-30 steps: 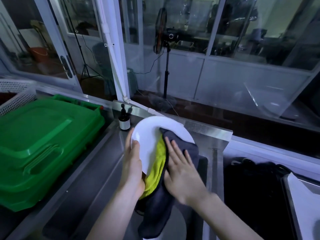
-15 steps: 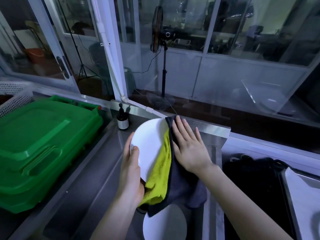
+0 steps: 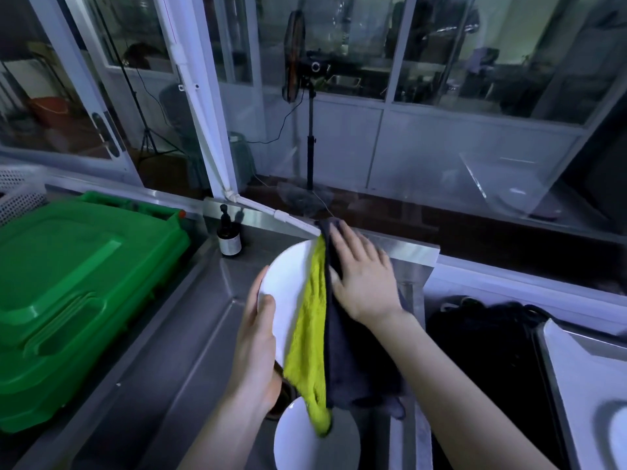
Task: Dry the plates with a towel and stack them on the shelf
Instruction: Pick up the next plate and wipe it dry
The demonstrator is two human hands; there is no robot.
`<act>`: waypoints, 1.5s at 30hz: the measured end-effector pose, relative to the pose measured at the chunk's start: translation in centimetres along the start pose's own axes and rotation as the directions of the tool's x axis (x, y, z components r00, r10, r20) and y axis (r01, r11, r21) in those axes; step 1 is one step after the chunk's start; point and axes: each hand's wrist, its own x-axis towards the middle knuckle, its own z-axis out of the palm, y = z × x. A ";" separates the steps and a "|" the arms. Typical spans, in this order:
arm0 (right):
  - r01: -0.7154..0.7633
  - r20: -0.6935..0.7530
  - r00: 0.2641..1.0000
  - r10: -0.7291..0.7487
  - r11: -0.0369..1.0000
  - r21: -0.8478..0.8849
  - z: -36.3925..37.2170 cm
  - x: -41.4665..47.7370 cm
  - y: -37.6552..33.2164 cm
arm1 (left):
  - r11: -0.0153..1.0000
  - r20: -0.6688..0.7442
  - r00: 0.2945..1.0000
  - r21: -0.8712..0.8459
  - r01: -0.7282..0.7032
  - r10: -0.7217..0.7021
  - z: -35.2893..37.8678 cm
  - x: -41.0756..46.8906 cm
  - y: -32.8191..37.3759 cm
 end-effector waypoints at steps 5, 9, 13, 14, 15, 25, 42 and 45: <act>-0.302 0.014 0.938 0.347 0.794 0.527 -0.4 -1.2 1.2 | 0.991 -0.187 0.976 -0.045 -0.124 0.114 -0.1 1.2 1.1; -0.433 0.091 0.793 0.602 0.453 0.779 1.1 -4.7 -1.0 | 0.993 -0.182 0.979 -0.055 -0.102 0.090 -0.2 2.1 2.1; -0.416 0.063 0.806 0.589 0.487 0.768 0.4 -3.1 -0.7 | 0.988 -0.095 0.984 0.043 -0.150 0.154 -0.6 1.8 2.5; -0.378 0.013 0.838 0.546 0.562 0.735 -0.3 -2.3 -0.3 | 0.984 -0.056 0.984 0.073 -0.162 0.167 -0.9 1.7 2.7; -0.335 -0.033 0.877 0.480 0.657 0.675 -1.1 -1.6 0.0 | 0.981 -0.013 0.986 0.103 -0.167 0.169 -1.3 1.6 2.8; -0.013 -0.065 0.997 0.032 0.963 0.268 -3.2 0.7 1.3 | 0.958 0.095 0.986 0.242 -0.155 0.135 -0.8 0.9 3.2; 0.084 -0.011 0.996 -0.090 0.874 0.479 -4.0 0.6 2.2 | 0.839 0.443 0.895 0.463 -0.286 0.061 -2.5 4.2 6.1; 0.111 -0.025 0.993 -0.116 0.835 0.539 -3.7 0.6 2.2 | 0.845 0.371 0.927 0.478 -0.241 0.055 -2.0 4.7 6.0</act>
